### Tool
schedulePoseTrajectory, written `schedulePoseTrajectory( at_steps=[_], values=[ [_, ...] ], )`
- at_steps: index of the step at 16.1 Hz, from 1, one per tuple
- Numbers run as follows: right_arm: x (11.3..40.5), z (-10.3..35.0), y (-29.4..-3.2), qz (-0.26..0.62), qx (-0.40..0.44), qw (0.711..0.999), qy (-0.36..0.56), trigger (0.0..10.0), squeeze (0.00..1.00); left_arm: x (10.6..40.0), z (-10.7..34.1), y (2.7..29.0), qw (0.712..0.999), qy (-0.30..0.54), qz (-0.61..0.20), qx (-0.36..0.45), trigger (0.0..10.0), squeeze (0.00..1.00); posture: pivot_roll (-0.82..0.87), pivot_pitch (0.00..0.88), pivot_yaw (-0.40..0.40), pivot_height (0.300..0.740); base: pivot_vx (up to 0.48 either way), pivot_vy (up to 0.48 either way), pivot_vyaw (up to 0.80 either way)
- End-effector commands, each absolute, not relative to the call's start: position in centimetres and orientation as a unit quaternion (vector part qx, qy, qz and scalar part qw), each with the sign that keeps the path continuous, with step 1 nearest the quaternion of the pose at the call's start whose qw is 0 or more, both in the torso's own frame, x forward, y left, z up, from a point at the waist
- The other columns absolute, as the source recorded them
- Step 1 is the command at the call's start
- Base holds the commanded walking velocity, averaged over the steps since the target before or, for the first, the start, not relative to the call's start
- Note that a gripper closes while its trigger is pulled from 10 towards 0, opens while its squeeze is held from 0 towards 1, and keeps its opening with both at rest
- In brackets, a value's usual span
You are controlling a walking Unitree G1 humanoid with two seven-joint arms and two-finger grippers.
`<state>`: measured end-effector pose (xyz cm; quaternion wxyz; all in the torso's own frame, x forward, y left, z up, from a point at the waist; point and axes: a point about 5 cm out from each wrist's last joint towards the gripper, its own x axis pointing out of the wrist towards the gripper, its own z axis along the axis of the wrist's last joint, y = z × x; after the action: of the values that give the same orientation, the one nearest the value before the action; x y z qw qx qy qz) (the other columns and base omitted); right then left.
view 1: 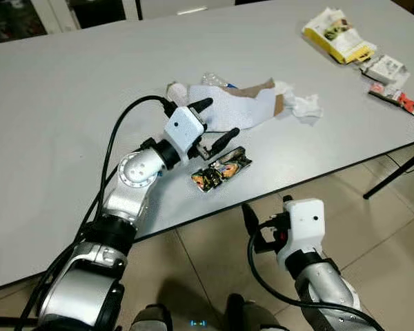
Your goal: Picking trash to rubbish bin
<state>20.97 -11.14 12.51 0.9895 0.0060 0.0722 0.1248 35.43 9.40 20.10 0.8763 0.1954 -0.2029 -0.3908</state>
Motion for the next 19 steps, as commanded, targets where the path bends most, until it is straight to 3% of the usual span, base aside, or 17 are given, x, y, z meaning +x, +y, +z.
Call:
schedulePoseTrajectory(
  at_steps=[1,2,9,15,19],
  values=[
    [20.7,12.5,-11.1,0.132,0.008,0.988,0.080,10.0,1.00,35.0,20.1,9.2,0.862,-0.205,-0.412,0.213,10.0,0.55,0.08,0.189,0.005,0.740,0.000,0.000,0.00],
    [20.7,12.5,-11.0,0.136,0.007,0.987,0.080,10.0,1.00,34.6,20.0,9.3,0.846,-0.202,-0.435,0.234,10.0,0.00,0.08,0.189,0.005,0.740,0.000,0.000,0.00],
    [20.8,12.4,-10.5,0.152,0.005,0.985,0.083,10.0,1.00,32.6,18.0,8.7,0.778,-0.156,-0.546,0.269,10.0,0.00,0.09,0.195,0.012,0.740,0.000,0.000,0.00],
    [20.8,12.5,-10.2,0.150,0.003,0.985,0.080,10.0,1.00,32.2,16.2,7.8,0.770,-0.140,-0.559,0.274,10.0,0.00,0.07,0.209,0.027,0.740,0.000,0.000,0.00],
    [20.6,12.6,-10.0,0.148,0.001,0.986,0.079,10.0,1.00,32.8,14.7,7.2,0.793,-0.117,-0.535,0.268,10.0,0.00,0.06,0.217,0.036,0.740,0.000,0.000,0.00]
  ],
)
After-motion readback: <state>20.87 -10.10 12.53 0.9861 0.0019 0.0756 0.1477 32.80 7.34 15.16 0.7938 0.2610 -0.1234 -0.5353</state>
